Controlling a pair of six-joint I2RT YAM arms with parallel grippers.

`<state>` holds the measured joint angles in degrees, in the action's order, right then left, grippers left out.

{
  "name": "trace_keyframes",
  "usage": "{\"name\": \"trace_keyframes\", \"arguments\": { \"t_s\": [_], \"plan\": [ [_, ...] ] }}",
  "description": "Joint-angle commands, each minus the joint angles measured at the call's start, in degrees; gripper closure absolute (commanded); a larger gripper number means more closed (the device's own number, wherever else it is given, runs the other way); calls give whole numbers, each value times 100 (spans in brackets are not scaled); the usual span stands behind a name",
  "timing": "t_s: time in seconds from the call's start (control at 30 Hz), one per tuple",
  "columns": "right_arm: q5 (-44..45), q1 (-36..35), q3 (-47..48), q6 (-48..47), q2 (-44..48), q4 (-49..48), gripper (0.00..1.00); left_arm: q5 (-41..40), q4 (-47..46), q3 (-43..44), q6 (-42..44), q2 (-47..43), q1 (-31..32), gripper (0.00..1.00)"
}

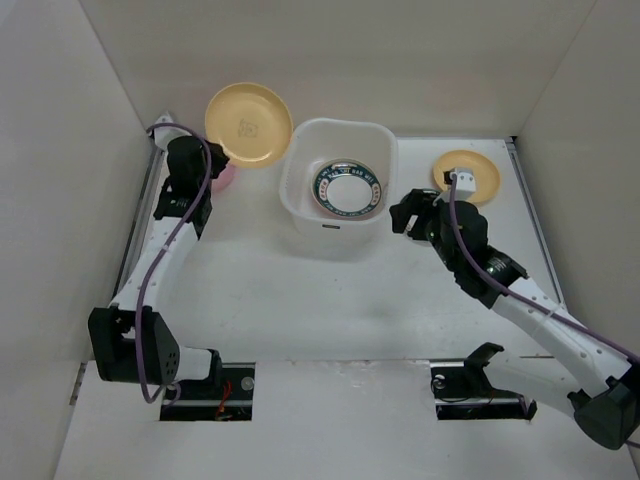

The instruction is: Place the plates into the plastic bin on the countertop

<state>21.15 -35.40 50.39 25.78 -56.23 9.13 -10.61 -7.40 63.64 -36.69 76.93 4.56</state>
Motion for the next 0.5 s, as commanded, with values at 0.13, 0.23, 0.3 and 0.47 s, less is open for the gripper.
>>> {"name": "trace_keyframes", "arguments": {
  "t_s": [0.13,0.23,0.3,0.47],
  "plan": [
    [232,55,-275,129,577,-157,23,103,353,1264,575,348,1068,94],
    [232,169,-354,120,814,-25,23,208,528,1747,680,910,1376,94],
    [267,292,-442,129,972,89,23,200,564,1985,794,1253,1569,93],
    [285,661,-688,226,1438,388,23,191,660,2626,1005,2228,1921,92]
  ]
}}
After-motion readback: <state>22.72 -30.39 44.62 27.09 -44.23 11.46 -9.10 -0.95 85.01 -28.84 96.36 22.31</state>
